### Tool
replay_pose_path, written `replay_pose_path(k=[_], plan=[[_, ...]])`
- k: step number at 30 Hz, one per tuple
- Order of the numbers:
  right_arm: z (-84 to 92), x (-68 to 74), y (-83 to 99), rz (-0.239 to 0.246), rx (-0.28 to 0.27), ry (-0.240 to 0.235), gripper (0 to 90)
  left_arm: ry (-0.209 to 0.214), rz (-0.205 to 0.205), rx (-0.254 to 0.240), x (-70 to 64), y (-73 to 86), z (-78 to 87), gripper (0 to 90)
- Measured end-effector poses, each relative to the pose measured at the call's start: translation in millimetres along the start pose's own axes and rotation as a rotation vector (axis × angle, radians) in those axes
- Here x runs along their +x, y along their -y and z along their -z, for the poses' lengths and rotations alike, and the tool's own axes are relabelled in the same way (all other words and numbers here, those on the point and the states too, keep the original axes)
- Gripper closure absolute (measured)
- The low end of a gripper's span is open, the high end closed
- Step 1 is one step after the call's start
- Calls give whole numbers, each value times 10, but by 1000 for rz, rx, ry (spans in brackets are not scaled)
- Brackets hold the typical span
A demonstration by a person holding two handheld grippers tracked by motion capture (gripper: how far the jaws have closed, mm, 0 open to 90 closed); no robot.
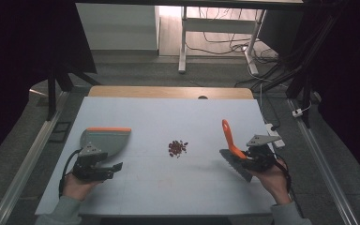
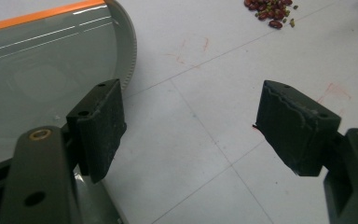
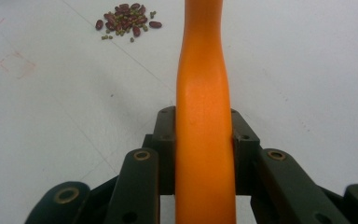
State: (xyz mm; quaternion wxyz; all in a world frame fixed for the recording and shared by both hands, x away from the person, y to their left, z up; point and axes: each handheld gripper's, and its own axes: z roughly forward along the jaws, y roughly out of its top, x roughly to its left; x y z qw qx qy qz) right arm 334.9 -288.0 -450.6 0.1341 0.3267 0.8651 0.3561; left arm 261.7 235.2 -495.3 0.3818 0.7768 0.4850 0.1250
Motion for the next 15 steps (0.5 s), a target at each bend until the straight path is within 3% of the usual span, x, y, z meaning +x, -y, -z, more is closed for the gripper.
replay_pose_path(k=[8, 15], plan=[[52, -23, -2, -10, -42, -2, 702, 7, 0, -12, -2, -49, 1, 249], [28, -15, -14, 4, -42, 3, 702, 15, -19, -14, -39, -87, 4, 247]])
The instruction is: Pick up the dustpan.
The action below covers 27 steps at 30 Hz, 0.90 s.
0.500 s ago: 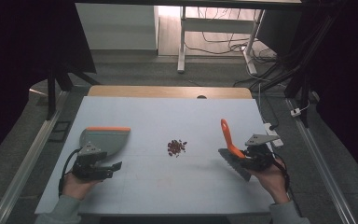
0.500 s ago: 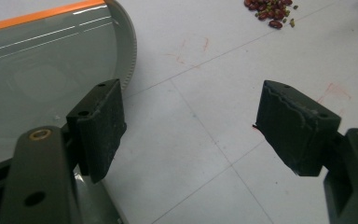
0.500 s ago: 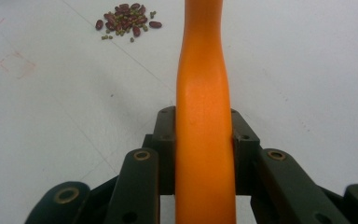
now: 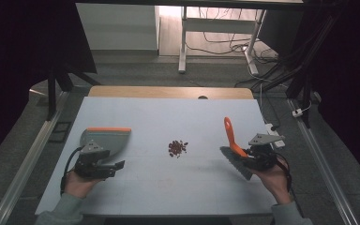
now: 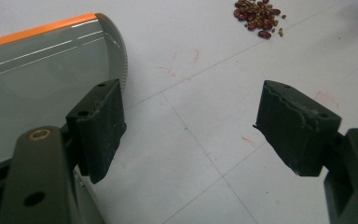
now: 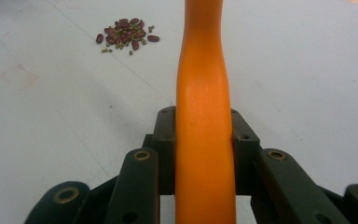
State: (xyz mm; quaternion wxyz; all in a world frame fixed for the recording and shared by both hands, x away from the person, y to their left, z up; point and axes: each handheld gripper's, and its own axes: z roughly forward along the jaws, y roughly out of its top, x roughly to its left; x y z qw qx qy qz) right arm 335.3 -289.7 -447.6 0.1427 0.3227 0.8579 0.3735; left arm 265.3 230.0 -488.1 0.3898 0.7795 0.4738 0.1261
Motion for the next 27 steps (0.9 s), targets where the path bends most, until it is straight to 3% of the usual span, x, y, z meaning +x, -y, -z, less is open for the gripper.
replay_pose_path(k=[20, 27], plan=[[-9, 26, 5, -21, -3, 24, 703, -3, -49, -16, -159, -171, 68, 243], [3, -5, 11, -25, -10, 20, 703, -46, -35, -26, -248, -301, 126, 242]])
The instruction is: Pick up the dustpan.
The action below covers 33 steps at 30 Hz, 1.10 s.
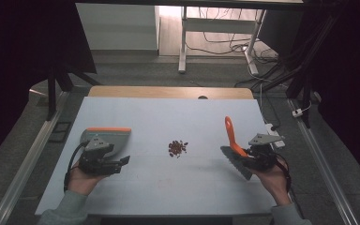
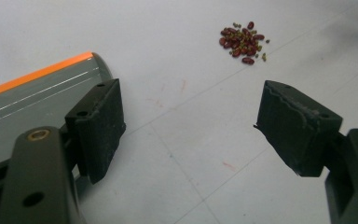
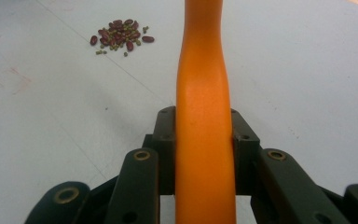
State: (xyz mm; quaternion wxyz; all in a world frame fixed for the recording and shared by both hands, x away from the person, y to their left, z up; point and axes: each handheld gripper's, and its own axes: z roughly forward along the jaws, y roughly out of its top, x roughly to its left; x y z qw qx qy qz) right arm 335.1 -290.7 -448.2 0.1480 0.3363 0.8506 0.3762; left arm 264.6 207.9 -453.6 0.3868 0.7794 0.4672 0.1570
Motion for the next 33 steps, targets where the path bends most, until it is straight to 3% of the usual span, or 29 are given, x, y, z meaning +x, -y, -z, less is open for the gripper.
replay_pose_path(k=[2, 6, 9, 19, 21, 23, 26, 28, 33], plan=[[6, -3, 2, -1, -3, -2, 703, -7, 5, 2, 0, -16, 4, 242], [2, -4, 9, 6, -3, -6, 703, -51, 53, 11, 31, -99, 40, 238], [-3, -2, 9, 8, 2, -7, 702, -64, 61, 15, 39, -111, 69, 237], [-2, -13, 22, 10, 13, 14, 702, -132, 78, 48, 243, 56, 296, 236], [-1, -15, 27, 8, 18, 15, 703, -132, 86, 51, 266, 71, 315, 235], [0, -10, 26, 9, 19, 16, 702, -106, 122, 64, 351, 117, 349, 237], [1, 0, 20, 10, 15, 17, 702, -112, 142, 76, 405, 149, 358, 237], [0, 4, 17, 13, 15, 15, 702, -118, 178, 103, 476, 204, 345, 238], [-16, 9, 22, 13, 23, 9, 702, -58, 215, 137, 525, 267, 301, 226]])
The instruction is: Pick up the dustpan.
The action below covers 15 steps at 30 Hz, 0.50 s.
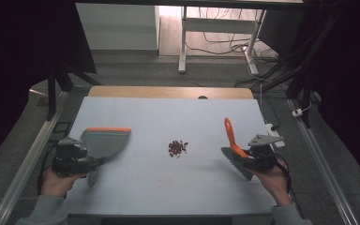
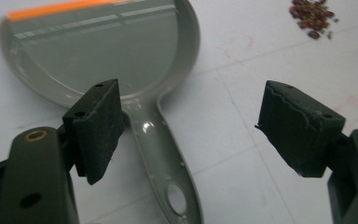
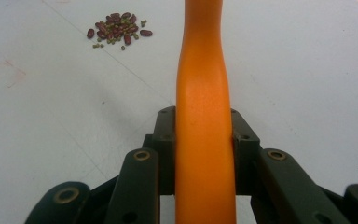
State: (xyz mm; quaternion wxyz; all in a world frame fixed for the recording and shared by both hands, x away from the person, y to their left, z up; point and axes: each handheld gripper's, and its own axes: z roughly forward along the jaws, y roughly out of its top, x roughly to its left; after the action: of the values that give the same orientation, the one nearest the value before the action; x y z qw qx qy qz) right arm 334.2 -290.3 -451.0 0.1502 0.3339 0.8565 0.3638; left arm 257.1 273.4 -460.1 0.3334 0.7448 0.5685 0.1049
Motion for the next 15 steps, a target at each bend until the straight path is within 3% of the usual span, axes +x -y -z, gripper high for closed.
replay_pose_path(k=[2, 10, 15], plan=[[-7, 2, 3, 2, 4, 0, 702, 19, 14, 23, 35, 17, -26, 215], [10, 12, -7, 7, -5, 0, 702, -15, 76, 59, 158, 80, -174, 207], [26, 10, -13, 6, -11, 2, 702, 27, 119, 79, 217, 117, -338, 208]])
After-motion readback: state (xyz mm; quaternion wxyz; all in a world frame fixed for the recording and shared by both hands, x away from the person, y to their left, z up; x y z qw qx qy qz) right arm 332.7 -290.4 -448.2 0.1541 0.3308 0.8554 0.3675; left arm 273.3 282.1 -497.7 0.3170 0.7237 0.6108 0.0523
